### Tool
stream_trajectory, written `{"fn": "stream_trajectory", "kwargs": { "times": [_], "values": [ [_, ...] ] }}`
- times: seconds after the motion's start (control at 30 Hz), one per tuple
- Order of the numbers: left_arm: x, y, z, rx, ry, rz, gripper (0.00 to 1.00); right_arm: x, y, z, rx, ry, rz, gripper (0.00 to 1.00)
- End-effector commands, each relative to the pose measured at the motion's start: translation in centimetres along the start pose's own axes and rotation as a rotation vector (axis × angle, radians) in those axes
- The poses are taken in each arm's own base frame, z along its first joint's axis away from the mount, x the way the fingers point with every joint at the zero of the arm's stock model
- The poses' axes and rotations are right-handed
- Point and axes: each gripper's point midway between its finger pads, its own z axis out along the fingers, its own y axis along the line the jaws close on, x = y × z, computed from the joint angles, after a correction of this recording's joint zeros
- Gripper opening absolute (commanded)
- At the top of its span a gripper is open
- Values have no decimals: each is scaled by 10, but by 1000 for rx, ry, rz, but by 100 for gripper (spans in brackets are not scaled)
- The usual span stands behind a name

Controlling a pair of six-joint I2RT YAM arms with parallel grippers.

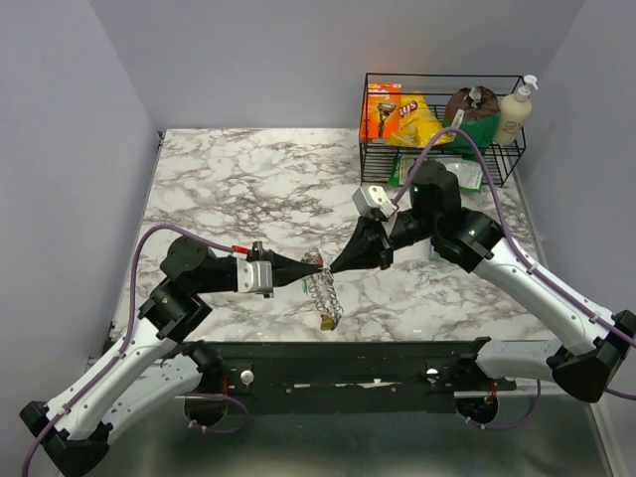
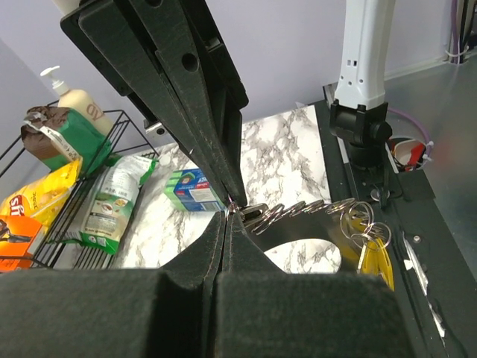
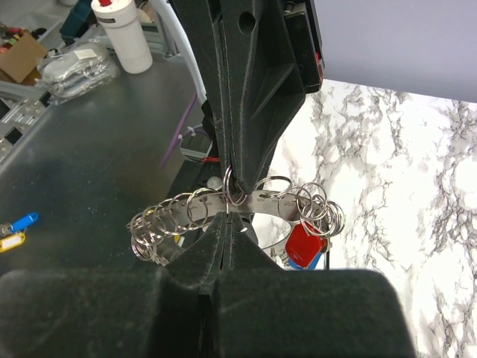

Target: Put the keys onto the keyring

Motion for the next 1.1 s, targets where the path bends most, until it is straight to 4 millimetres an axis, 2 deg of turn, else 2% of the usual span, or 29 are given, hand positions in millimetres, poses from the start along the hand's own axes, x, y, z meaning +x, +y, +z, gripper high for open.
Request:
{"fn": "stream_trajectory", "kwargs": {
  "times": [0.0,0.6,0.83,1.07],
  "values": [
    [-24,4,-3,-9,-38,66,0,-10,2,-5,22,11,-51,0],
    [-37,5,3,4,-117,59,0,18,-12,6,-25,78,42,1],
    [-32,4,6,20,-120,39,0,15,-13,8,-29,68,43,1],
    [-26,3,9,24,-125,16,0,4,-16,8,-6,18,14,1]
  ]
}}
